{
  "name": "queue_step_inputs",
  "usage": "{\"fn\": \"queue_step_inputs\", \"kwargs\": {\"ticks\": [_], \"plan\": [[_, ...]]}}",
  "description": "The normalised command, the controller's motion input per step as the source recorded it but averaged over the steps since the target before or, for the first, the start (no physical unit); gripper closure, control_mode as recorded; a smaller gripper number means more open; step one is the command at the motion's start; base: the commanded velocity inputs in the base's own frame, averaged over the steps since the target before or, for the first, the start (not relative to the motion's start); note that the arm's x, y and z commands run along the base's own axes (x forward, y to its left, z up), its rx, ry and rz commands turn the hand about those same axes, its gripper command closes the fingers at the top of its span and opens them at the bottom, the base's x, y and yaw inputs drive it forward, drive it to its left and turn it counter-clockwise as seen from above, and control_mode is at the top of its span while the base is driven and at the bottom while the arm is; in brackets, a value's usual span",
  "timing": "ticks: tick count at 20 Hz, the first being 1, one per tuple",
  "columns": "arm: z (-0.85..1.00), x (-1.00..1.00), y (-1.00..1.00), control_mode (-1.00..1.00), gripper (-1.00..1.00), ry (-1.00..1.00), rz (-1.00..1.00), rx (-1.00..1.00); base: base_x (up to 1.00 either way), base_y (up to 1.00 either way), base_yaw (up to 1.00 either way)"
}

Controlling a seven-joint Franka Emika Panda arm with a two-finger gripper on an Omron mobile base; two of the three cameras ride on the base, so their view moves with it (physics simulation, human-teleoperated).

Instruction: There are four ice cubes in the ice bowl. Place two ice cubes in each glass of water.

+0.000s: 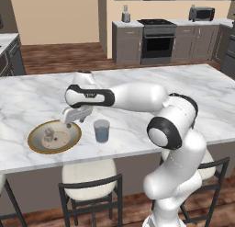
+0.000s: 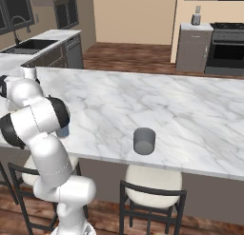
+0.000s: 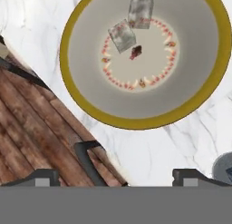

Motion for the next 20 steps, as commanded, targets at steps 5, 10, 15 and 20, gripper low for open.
{"fn": "queue_step_inputs", "kwargs": {"ticks": [5,10,15,20], "plan": [[-0.28,0.26,0.47,-1.00,-1.00,0.00,0.00,-0.10,0.00,0.00,0.00],[-0.35,0.33,0.26,-1.00,-1.00,0.00,0.00,-0.05,0.00,0.00,0.00],[-0.23,0.34,0.31,-1.00,-1.00,0.00,0.00,-0.02,0.00,0.00,0.00],[-0.21,0.22,0.31,-1.00,-1.00,0.00,0.00,-0.03,0.00,0.00,0.00]]}}
